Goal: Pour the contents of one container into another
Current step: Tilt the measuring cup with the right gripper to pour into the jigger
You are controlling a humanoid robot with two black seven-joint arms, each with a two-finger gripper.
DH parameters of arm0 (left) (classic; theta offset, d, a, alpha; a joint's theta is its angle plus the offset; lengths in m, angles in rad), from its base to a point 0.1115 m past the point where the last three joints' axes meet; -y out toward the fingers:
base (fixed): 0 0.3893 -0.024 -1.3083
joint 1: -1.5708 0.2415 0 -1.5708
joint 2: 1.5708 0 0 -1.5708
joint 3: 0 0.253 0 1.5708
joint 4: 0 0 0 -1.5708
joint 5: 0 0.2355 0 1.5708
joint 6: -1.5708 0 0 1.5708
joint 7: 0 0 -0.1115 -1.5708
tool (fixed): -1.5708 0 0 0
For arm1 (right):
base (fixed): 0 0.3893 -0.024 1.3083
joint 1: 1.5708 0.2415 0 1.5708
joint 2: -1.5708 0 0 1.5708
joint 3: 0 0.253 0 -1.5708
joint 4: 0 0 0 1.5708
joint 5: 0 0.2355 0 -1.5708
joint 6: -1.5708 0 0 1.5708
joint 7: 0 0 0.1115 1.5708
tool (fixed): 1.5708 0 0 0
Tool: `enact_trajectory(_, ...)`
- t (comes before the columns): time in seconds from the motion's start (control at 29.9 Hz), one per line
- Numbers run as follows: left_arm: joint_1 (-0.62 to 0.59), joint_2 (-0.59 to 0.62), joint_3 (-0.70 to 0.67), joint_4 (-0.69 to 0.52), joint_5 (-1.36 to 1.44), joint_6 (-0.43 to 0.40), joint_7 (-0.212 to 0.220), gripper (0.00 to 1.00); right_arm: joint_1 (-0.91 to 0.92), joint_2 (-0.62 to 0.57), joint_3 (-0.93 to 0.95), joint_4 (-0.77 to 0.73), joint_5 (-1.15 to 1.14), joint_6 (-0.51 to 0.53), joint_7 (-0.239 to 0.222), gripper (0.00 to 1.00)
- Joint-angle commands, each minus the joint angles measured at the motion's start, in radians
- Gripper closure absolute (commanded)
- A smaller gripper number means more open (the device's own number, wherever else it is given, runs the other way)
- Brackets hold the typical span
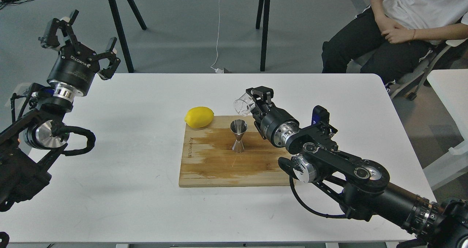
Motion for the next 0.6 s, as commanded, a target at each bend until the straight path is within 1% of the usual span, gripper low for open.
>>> enact_trajectory(0.0, 0.000, 0.000, 0.000, 0.000, 0.000, 0.000, 0.000, 0.00, 0.020, -0.009, -0.029, -0.001, 0.000, 0.000, 0.000, 0.62)
enact_trajectory(0.57, 0.000, 0.000, 0.000, 0.000, 0.000, 0.000, 0.000, 0.00, 0.021, -0.022, -0.035, -0.001, -0.063, 0.000, 0.000, 0.62)
